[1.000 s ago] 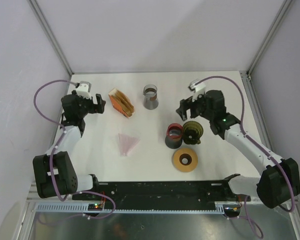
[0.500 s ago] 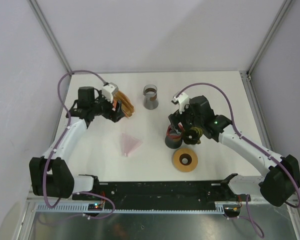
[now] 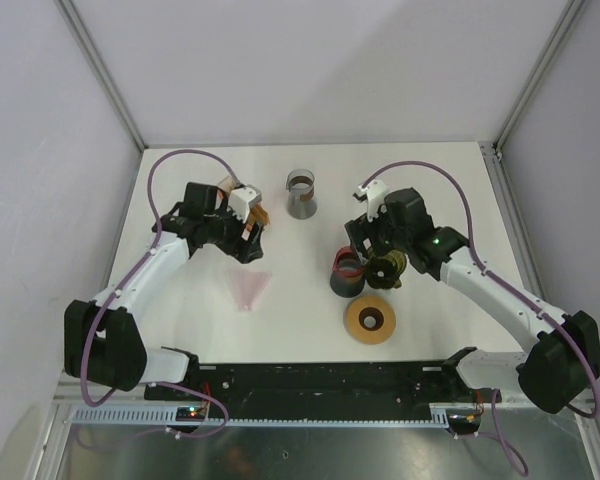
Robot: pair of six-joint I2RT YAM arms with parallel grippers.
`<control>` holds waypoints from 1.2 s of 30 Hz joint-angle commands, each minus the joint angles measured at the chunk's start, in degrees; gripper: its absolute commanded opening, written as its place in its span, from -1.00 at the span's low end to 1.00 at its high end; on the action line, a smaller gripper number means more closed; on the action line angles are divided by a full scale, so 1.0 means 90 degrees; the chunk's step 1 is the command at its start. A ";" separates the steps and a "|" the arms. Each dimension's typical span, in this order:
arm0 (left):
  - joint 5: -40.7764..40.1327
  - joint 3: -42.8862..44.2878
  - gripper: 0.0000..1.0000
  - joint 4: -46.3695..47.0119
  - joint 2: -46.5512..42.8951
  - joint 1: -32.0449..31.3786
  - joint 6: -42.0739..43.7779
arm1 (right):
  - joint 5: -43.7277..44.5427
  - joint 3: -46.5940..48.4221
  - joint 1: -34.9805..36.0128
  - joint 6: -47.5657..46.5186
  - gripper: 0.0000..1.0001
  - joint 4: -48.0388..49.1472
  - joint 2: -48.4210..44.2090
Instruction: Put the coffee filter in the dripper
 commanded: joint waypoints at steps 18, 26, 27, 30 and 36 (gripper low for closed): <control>0.0215 0.0668 0.77 -0.0040 0.0199 -0.0026 0.0068 | 0.2207 -0.0132 0.1380 0.3807 0.85 -0.3530 -0.0996; 0.0280 0.0747 0.79 -0.0041 0.0192 -0.0026 0.0078 | 0.2102 -0.1230 0.1594 0.4844 0.71 -0.3010 -0.1224; 0.0275 0.0745 0.79 -0.0045 0.0176 -0.0026 0.0081 | 0.2133 -0.1340 0.1644 0.4949 0.68 -0.2903 -0.1218; 0.0270 0.0730 0.79 -0.0045 0.0143 -0.0028 0.0090 | 0.2216 -0.1697 0.1798 0.5170 0.60 -0.2556 -0.1204; 0.0302 0.0693 0.81 -0.0047 0.0099 -0.0026 0.0062 | 0.2369 -0.2311 0.1874 0.5424 0.50 -0.1673 -0.1089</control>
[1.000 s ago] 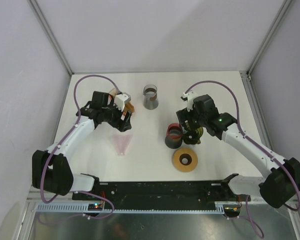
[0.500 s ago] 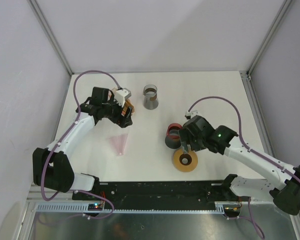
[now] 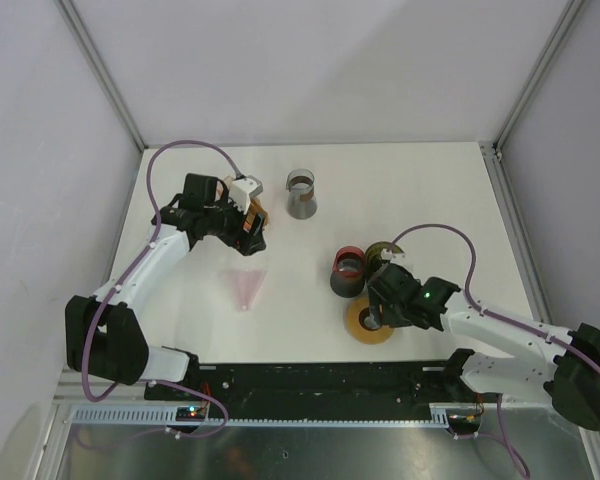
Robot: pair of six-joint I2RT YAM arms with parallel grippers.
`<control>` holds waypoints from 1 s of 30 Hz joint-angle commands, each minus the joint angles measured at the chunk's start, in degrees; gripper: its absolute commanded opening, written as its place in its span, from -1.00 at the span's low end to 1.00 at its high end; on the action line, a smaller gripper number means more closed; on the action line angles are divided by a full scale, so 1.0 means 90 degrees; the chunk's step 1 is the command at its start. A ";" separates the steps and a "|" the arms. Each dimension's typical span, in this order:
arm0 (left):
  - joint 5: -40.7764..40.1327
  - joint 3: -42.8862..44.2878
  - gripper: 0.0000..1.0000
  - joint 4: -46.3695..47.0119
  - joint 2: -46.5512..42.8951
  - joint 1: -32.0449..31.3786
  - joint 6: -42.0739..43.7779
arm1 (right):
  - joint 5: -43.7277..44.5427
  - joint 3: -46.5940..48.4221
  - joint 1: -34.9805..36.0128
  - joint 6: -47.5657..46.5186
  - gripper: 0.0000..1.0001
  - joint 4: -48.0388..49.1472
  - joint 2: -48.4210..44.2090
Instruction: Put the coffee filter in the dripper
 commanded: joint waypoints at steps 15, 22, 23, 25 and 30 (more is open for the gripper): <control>-0.0033 0.0156 0.82 0.0039 -0.0181 -0.0025 0.0100 | 0.0196 -0.0686 -0.0142 0.0226 0.26 0.1537 0.0638; 0.0039 0.0202 0.82 0.0042 -0.0138 -0.0024 0.0102 | 0.0296 -0.0753 -0.0180 0.0178 0.17 0.1487 0.0687; 0.0034 0.0204 0.82 0.0042 -0.0140 -0.0024 0.0102 | 0.0313 -0.0754 -0.0183 0.0168 0.17 0.1467 0.0709; 0.0031 0.0206 0.82 0.0040 -0.0140 -0.0024 0.0106 | 0.0360 -0.0759 -0.0183 0.0143 0.17 0.1435 0.0772; 0.0060 0.0189 0.82 0.0040 -0.0139 -0.0024 0.0099 | 0.0218 -0.0823 -0.0199 0.0072 0.20 0.1520 0.0964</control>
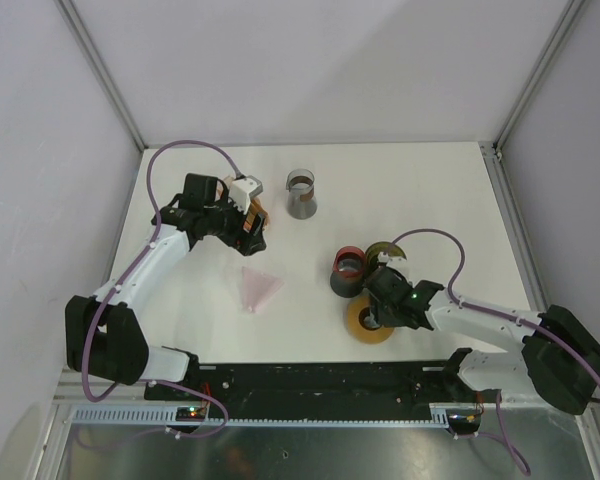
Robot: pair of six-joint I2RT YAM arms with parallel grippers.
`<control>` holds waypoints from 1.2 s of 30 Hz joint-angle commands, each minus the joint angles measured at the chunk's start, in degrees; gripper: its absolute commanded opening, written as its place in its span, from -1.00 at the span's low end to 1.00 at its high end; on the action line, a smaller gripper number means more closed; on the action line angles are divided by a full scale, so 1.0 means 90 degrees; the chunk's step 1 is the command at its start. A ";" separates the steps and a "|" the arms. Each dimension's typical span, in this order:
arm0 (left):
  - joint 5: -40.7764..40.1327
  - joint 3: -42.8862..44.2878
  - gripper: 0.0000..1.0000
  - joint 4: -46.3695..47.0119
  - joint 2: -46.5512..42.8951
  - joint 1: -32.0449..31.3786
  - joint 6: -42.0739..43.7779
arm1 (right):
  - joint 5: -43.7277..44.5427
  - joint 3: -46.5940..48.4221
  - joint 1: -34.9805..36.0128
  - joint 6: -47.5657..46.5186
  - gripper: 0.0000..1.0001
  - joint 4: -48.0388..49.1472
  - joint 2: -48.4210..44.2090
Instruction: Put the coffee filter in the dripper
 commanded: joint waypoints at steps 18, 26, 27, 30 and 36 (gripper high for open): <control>0.0141 0.0284 0.82 0.0039 -0.0095 -0.0024 0.0037 | -0.1370 0.0374 0.0573 -0.1021 -1.00 -0.0065 -0.0683; 0.0105 0.0246 0.83 0.0039 -0.0174 -0.0027 0.0002 | -0.2242 0.1757 0.1107 -0.1929 -1.00 -0.0760 -0.0491; 0.0088 0.0241 0.83 0.0036 -0.0176 -0.0025 0.0002 | -0.2217 0.2068 0.1135 -0.2012 -1.00 -0.0908 -0.0460; 0.0063 0.0262 0.83 0.0039 -0.0180 -0.0024 -0.0003 | -0.1573 0.2965 0.1122 -0.2331 -1.00 -0.1649 -0.0331; 0.0100 0.0365 0.83 0.0039 -0.0146 -0.0032 -0.0052 | -0.0479 0.4260 0.0287 -0.3133 -1.00 -0.1986 0.0075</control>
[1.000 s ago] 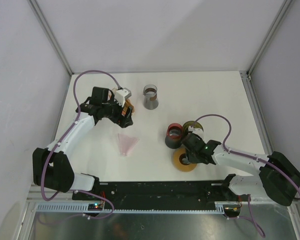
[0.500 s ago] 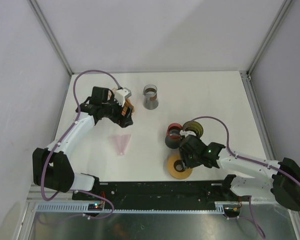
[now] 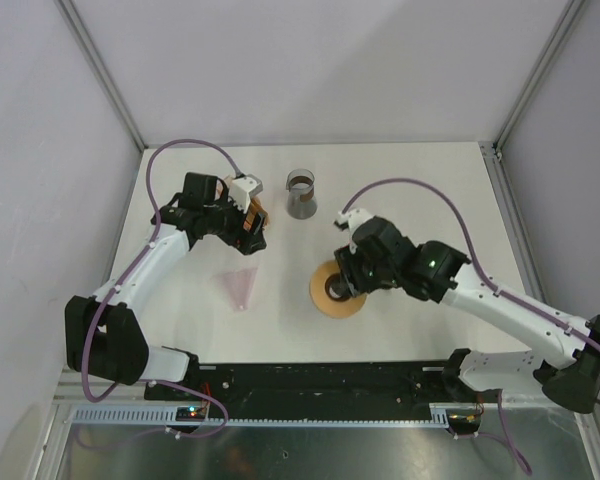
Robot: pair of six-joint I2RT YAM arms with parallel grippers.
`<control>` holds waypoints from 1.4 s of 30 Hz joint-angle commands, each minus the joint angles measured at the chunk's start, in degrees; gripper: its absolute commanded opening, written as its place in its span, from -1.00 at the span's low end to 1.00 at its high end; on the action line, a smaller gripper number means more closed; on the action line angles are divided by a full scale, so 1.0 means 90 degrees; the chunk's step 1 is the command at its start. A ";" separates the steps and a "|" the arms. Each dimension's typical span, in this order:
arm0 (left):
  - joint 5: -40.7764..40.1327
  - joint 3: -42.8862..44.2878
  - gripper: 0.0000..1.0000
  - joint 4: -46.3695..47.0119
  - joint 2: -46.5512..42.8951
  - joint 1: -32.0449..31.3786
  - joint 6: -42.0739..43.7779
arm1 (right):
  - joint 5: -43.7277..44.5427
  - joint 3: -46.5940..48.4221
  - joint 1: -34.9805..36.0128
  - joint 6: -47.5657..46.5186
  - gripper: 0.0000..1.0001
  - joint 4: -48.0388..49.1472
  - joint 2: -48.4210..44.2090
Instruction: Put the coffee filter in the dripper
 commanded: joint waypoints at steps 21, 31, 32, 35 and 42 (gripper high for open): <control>0.0046 0.0268 0.83 0.0034 -0.0169 -0.0051 -0.0049 | 0.0146 0.1228 -0.2034 -0.1850 -1.00 0.0307 0.1616; 0.0012 0.0223 0.83 0.0030 -0.0203 -0.0055 -0.0030 | -0.0235 0.1228 -0.2155 -0.1866 -1.00 0.0494 0.1917; 0.0008 0.0223 0.83 0.0029 -0.0200 -0.0054 -0.0030 | -0.0214 0.1228 -0.2161 -0.1866 -1.00 0.0493 0.1949; 0.0008 0.0222 0.83 0.0036 -0.0198 -0.0053 -0.0030 | -0.0216 0.1228 -0.2189 -0.1944 -1.00 0.0479 0.2014; 0.0008 0.0218 0.83 0.0029 -0.0196 -0.0058 -0.0004 | -0.0195 0.1228 -0.2195 -0.2048 -0.55 0.0376 0.2106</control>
